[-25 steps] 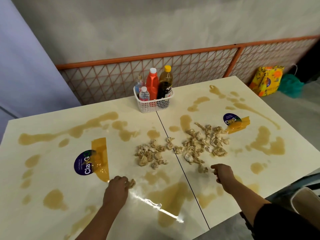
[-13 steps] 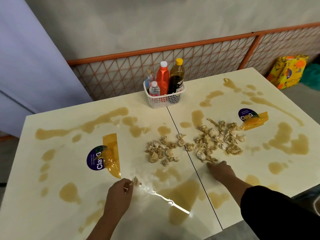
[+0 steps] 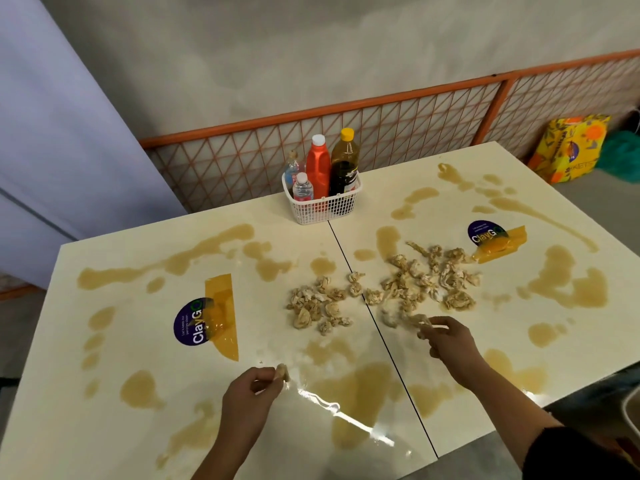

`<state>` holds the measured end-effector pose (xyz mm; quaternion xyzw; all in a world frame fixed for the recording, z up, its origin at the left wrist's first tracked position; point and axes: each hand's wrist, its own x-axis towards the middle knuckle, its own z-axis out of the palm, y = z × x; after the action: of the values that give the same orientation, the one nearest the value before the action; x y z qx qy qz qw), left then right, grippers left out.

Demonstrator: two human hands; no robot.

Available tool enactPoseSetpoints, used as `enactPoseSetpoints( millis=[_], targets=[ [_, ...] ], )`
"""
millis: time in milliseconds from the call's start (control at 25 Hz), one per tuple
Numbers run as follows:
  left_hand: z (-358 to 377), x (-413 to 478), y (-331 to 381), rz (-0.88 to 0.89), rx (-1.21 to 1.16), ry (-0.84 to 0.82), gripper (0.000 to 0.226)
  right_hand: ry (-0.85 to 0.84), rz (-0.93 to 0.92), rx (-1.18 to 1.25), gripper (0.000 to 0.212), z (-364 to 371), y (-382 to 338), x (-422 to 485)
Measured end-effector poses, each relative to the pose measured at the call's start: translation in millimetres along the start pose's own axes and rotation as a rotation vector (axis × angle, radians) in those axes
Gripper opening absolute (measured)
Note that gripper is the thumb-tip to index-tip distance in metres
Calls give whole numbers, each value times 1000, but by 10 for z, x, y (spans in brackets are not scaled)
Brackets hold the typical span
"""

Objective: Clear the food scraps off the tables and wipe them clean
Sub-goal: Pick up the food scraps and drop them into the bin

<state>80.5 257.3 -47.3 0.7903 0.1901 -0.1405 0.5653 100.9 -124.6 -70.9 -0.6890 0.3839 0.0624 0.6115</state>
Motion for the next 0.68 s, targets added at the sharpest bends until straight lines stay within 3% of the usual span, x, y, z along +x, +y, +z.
enactPoseSetpoints(
  millis=[120, 240, 360, 520, 680],
  targets=[
    [227, -42, 158, -1, -83, -101, 4, -116, 53, 367, 21, -240, -146, -193],
    [496, -95, 359, 27, -148, -136, 10, -186, 188, 686, 13, -442, -261, -397],
    [880, -283, 576, 34, -267, -160, 22, -218, 255, 782, 29, -690, -321, -535],
    [1489, -541, 832, 43, -333, -233, 24, -255, 191, 789, 39, -1033, -345, -647],
    [2127, -814, 1118, 57, -331, -297, 26, -246, 250, 1060, 46, -1478, -229, -658]
  ],
)
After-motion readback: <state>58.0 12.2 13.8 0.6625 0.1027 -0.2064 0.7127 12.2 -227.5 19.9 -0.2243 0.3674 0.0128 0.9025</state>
